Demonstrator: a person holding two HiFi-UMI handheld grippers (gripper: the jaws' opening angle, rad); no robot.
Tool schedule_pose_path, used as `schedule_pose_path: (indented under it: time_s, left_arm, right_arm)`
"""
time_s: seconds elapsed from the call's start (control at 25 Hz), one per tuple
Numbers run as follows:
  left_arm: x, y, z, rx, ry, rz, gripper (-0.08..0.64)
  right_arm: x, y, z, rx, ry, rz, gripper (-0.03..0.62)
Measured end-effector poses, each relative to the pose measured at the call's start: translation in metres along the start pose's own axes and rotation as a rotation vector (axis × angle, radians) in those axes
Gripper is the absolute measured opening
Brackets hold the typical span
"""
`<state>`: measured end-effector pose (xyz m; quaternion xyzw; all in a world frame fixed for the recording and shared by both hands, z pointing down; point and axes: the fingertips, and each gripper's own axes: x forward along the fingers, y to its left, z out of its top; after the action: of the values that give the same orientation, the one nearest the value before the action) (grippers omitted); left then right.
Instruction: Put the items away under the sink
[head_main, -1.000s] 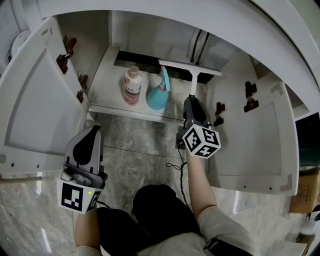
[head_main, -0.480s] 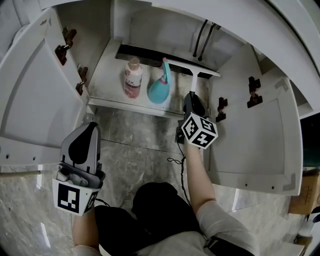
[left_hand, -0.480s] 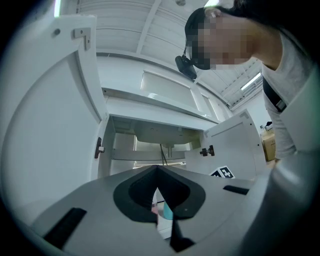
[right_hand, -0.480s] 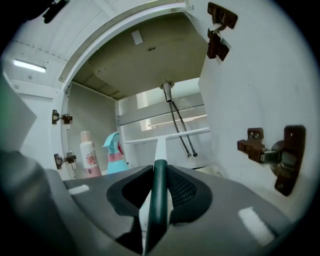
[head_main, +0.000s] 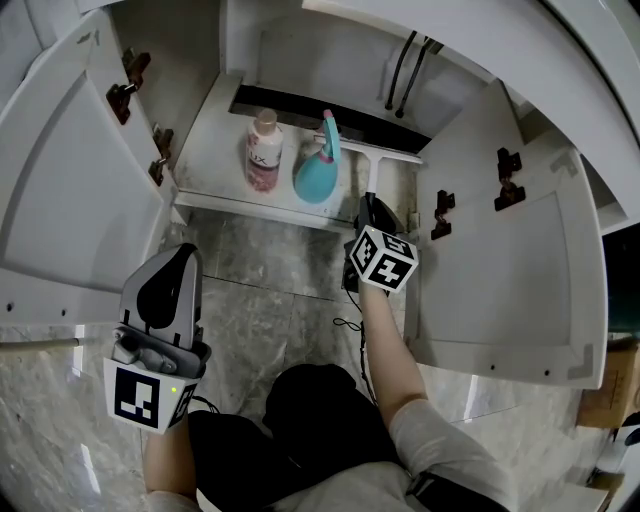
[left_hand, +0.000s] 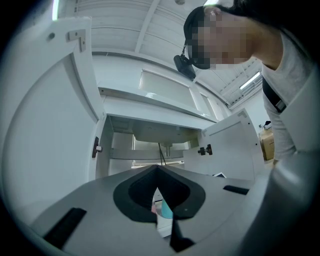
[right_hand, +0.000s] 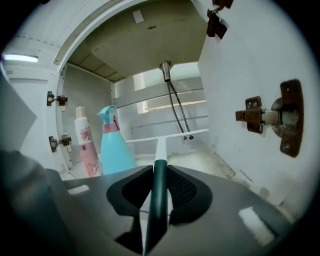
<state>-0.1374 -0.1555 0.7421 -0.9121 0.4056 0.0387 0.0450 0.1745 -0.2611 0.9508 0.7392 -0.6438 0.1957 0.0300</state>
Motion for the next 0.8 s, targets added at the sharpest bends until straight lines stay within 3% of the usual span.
schedule_pose_path:
  time_s: [0.56, 0.8]
  left_arm:
    - [-0.004, 0.002, -0.006, 0.007, 0.022, 0.006, 0.0]
    - [-0.004, 0.003, -0.009, 0.005, 0.028, 0.007, 0.0]
  right_arm:
    - [0.027, -0.008, -0.034, 0.041, 0.13, -0.052, 0.101]
    - [0.032, -0.009, -0.029, 0.017, 0.133, -0.06, 0.101]
